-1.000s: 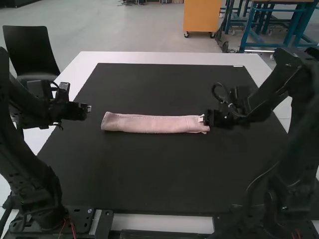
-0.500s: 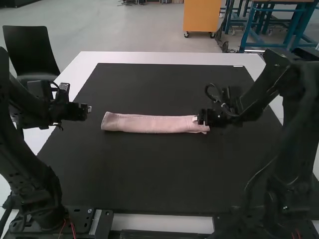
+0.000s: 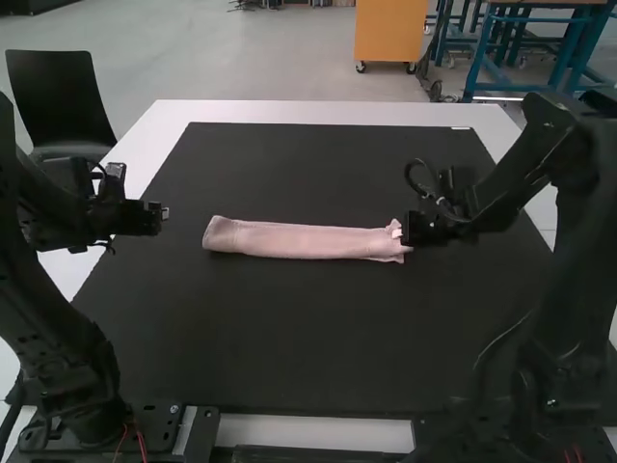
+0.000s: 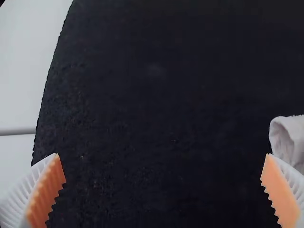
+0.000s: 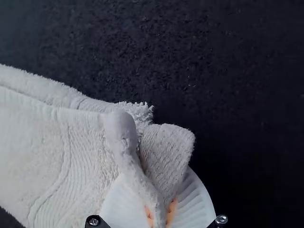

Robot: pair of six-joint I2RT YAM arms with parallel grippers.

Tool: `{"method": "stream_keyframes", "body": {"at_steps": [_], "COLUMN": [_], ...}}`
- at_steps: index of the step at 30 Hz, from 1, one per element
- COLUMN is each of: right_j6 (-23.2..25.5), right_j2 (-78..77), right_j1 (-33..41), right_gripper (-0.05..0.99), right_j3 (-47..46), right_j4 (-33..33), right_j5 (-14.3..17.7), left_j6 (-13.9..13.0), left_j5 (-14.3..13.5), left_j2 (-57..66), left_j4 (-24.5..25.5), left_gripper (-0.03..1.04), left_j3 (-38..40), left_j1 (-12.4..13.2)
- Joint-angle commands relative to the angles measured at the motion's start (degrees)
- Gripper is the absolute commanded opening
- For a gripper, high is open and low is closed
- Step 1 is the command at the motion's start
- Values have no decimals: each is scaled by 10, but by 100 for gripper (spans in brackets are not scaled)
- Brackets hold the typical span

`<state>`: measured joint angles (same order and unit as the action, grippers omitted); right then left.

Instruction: Fold the towel.

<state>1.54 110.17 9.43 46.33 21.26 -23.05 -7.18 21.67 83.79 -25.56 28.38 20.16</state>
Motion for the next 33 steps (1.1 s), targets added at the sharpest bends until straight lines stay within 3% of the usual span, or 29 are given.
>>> {"method": "stream_keyframes", "body": {"at_steps": [1, 8, 18, 33], "right_j6": [0, 16, 54, 83], "right_j2": [-53, -72, -22, 85], "right_j1": [-21, 13, 132, 244], "right_gripper": [-2, -2, -2, -2], "right_j3": [18, 39, 105, 220], "right_j4": [-26, -51, -51, -39], "right_j5": [-16, -24, -16, -18], "left_j6": [2, -13, -35, -41], "left_j5": [8, 8, 8, 7], "left_j2": [-11, -11, -11, -11], "left_j4": [-2, -1, 9, -15], "left_gripper": [97, 97, 97, 97], "left_j3": [19, 19, 15, 3], "left_j1": [6, 3, 5, 5]}}
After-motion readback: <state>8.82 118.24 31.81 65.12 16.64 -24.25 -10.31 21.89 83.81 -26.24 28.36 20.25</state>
